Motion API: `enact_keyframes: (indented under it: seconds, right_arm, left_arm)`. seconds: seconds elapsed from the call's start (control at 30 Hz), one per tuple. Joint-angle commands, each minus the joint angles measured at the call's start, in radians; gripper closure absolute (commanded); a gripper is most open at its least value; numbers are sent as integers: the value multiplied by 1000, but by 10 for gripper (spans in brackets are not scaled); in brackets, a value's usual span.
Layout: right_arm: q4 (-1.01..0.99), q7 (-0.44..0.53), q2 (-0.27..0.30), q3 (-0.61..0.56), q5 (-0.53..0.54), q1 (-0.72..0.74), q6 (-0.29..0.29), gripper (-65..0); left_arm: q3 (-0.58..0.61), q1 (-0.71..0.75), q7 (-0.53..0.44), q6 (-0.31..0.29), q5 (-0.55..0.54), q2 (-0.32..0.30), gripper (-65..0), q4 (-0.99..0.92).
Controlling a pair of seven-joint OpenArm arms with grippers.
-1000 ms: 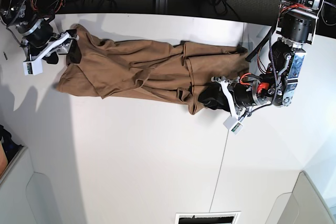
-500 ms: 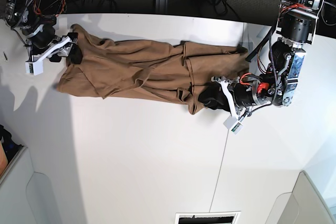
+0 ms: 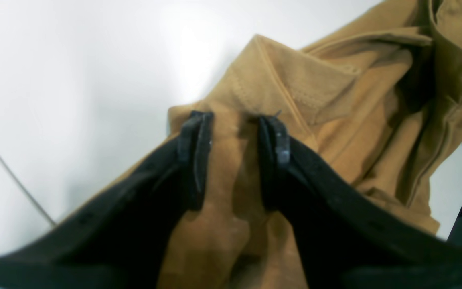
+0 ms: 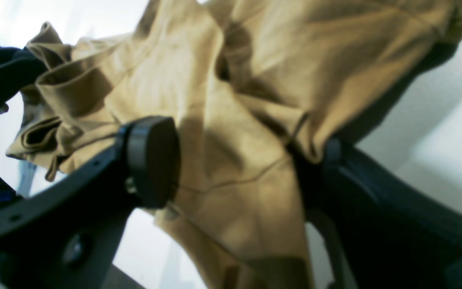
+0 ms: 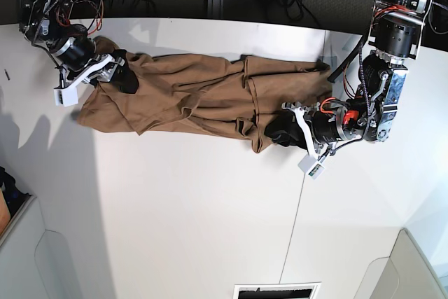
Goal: Layout the t-shirt on the table in an organized manner, then fold the t-shirt properly
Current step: 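Adjust the shirt edge with the right gripper while the left holds, then fold the shirt ends toward each other with both grippers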
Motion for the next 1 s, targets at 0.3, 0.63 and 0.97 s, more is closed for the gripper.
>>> enact_keyframes:
  seconds: [0.3,0.63,0.97]
  right_arm:
    - [11,95,8,-21,-90,36,-14,-165]
    - [11,102,31,-11,-237,118,-8,0]
    - [11,102,174,21,-246,121,-8,0]
  left_arm:
    - [-3,-14,24,7,-48,-12,-241,13]
    - [-3,-13,128,7,-187,-23,-241,105]
    - [-3,-13,205,7,-294,-63,-241,241]
